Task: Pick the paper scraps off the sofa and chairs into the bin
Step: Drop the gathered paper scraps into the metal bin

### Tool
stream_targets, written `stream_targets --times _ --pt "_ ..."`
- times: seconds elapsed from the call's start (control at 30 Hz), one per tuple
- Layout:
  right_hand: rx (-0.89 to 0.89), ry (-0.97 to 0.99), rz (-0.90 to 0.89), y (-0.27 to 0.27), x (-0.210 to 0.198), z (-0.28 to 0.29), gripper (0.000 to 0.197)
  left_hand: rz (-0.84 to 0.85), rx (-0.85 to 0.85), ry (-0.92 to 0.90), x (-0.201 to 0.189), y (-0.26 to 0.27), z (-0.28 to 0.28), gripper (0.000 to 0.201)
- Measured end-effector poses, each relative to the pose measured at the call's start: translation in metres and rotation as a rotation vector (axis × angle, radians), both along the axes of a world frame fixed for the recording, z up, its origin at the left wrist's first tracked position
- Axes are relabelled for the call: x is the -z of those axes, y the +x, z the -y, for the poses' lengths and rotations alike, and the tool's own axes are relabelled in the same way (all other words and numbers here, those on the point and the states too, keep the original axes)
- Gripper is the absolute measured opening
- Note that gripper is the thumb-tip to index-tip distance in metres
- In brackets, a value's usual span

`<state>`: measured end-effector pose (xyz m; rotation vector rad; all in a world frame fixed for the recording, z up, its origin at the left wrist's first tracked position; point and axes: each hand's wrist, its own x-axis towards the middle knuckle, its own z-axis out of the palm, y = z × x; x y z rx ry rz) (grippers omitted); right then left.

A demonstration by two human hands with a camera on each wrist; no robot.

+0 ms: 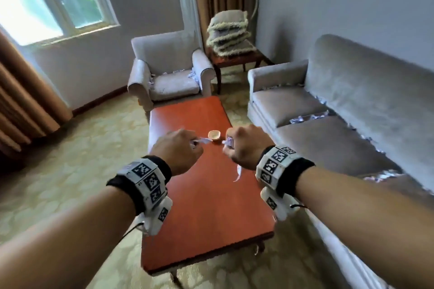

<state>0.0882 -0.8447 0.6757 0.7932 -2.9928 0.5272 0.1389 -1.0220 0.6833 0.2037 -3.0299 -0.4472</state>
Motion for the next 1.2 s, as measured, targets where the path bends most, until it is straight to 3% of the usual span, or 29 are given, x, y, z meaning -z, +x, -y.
stream_targets --times 0.17,0.27,0.5,0.7,0.97,1.2 --pt "0.302 0.02 -0.002 0.037 -0.006 -0.042 0.022 -0.031 0.295 0.019 0.002 -0.023 -0.036 0.028" --pt "0.497 0.058 0.012 0.071 -0.011 -0.076 0.023 -0.018 0.47 0.041 0.001 -0.022 -0.073 0.018" --pt "0.861 0.098 -0.009 0.168 -0.032 -0.163 0.02 -0.033 0.806 0.144 0.003 0.031 -0.166 0.015" --pt "1.077 0.117 -0.047 0.253 -0.039 -0.209 0.02 -0.048 0.961 0.114 0.001 0.083 -0.213 0.018" --pt "1.124 0.089 -0.071 0.348 -0.019 -0.22 0.029 0.004 1.072 0.133 0.009 0.167 -0.245 0.015" --pt "0.917 0.032 0.024 0.36 0.01 -0.161 0.027 0.054 0.922 0.031 0.037 0.208 -0.172 0.012"
